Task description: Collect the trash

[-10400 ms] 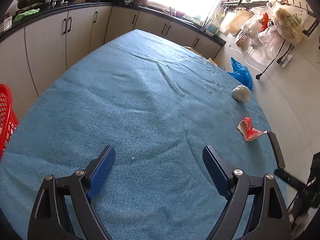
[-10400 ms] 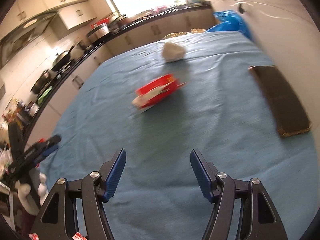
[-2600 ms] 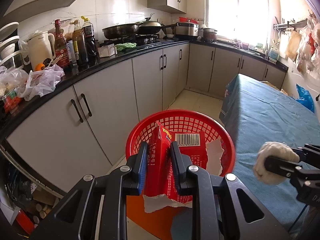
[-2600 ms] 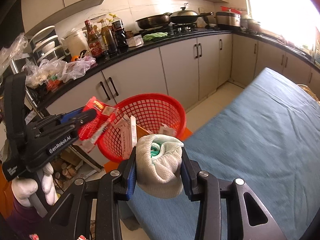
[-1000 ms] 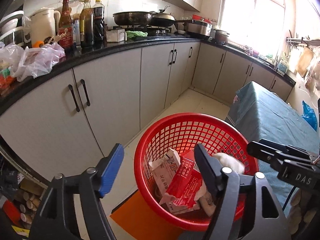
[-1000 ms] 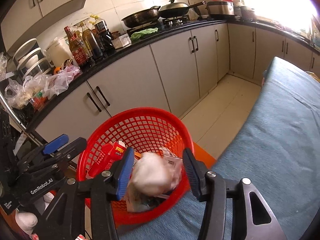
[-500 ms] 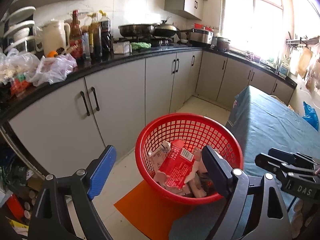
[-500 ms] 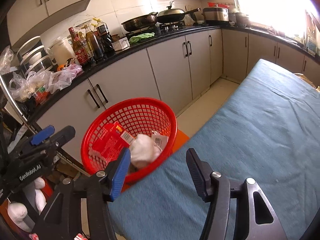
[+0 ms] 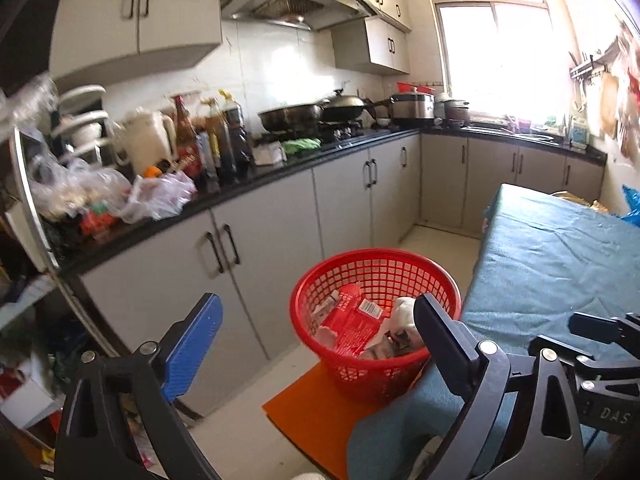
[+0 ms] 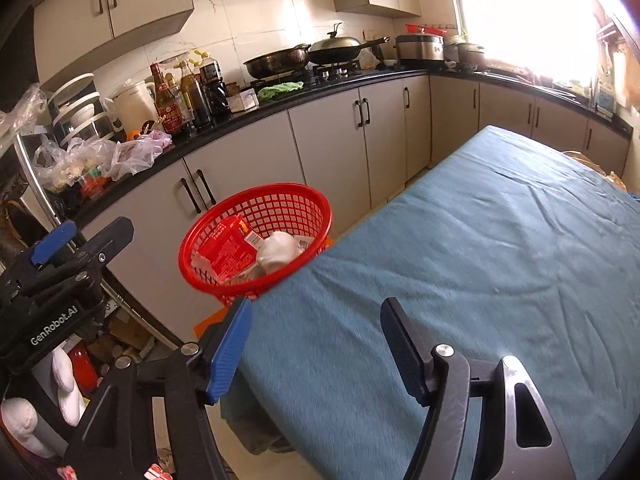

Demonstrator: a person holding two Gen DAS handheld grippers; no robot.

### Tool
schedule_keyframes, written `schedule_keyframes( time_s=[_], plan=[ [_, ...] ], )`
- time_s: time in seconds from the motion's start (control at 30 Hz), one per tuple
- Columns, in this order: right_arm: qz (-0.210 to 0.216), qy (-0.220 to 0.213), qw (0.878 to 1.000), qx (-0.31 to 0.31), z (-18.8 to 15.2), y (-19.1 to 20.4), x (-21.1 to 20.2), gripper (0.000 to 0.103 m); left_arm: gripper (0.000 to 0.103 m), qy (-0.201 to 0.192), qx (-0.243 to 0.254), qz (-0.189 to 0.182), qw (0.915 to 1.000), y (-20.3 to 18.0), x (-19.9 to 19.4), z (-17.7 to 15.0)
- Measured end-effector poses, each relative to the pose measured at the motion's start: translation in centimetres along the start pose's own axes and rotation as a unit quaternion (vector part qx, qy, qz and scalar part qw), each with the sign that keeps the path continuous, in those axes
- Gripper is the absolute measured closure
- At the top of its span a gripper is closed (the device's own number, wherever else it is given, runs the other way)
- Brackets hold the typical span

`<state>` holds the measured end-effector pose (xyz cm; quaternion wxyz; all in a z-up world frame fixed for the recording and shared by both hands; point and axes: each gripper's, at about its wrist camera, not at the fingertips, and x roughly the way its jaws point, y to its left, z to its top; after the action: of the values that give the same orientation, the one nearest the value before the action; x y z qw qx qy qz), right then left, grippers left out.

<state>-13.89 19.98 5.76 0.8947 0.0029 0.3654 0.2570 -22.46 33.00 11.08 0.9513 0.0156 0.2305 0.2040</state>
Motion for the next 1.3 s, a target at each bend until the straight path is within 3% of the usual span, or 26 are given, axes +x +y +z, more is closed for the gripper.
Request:
schedule_keyframes(
  time_s=[0.23, 0.47, 1.3],
  plan=[
    [-0.024, -0.023, 0.999, -0.008, -2.6, 0.3, -3.0, 0.027, 0.004, -0.007, 0.003, 0.008, 0.9999, -1.4, -3.2, -1.7],
    [-0.041, -0.038, 0.998, -0.005, -4.4, 0.1, -5.0, 0.025, 0.004, 0.019, -0.001, -0.019, 0.9996, -1.8, -4.7, -3.3],
    [-0.057, -0.050, 0.997, 0.002, -6.8, 0.0, -6.8, 0.021, 0.004, 0.055, 0.001, -0.048, 0.9973, -1.0, -6.9, -6.5]
  ],
)
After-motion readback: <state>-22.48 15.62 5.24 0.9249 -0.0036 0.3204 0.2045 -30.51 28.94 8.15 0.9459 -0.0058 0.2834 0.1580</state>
